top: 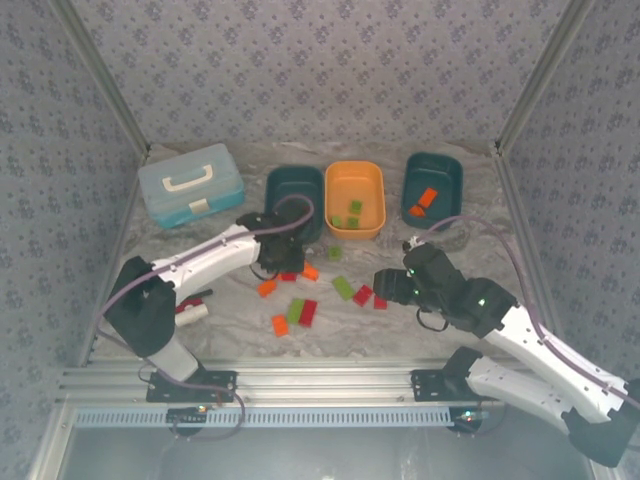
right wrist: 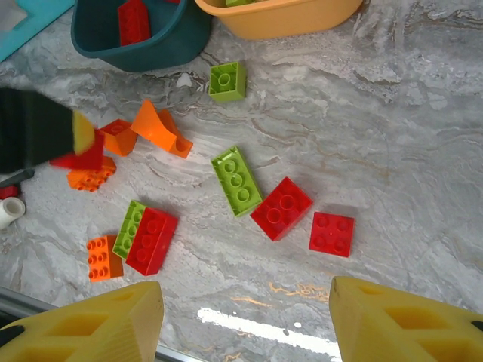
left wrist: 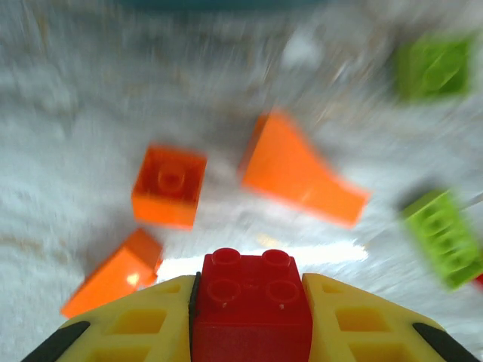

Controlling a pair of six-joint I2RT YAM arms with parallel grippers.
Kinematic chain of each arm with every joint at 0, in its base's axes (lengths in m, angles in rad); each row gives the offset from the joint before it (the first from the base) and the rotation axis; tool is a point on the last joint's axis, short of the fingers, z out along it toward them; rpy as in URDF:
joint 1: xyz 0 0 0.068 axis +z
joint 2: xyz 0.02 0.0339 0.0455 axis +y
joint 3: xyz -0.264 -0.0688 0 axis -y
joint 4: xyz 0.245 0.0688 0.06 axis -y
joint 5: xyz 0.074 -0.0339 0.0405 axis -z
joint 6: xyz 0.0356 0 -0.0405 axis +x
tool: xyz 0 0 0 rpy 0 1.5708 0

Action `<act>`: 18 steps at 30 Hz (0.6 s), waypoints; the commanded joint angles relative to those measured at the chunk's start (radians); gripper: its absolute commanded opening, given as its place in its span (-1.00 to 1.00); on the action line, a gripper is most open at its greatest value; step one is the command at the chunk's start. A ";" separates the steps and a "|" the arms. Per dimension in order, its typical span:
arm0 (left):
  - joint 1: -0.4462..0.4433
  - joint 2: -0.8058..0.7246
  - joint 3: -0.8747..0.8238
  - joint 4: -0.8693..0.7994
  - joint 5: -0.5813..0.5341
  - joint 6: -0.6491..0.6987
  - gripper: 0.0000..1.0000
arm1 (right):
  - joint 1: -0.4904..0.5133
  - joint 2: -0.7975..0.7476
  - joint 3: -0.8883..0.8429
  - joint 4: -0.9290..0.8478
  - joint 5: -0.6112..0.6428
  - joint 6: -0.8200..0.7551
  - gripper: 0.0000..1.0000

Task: Sort the legos into containers by color

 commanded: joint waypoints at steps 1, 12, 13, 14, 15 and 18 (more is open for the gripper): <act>0.055 0.042 0.137 -0.036 0.008 0.070 -0.44 | 0.010 0.029 0.015 0.042 0.000 0.000 0.23; 0.158 0.412 0.499 -0.042 0.031 0.169 -0.45 | 0.030 0.083 0.024 0.078 0.005 -0.002 0.24; 0.158 0.446 0.531 -0.063 0.018 0.171 -0.45 | 0.031 0.086 0.020 0.078 0.003 0.000 0.24; 0.159 0.472 0.552 -0.079 0.004 0.170 -0.46 | 0.030 0.088 0.017 0.078 0.002 0.000 0.24; 0.163 0.492 0.561 -0.085 -0.002 0.167 -0.46 | 0.032 0.093 0.011 0.083 -0.006 0.000 0.24; 0.178 0.518 0.559 -0.058 0.014 0.154 -0.44 | 0.042 0.107 -0.006 0.100 -0.019 0.004 0.24</act>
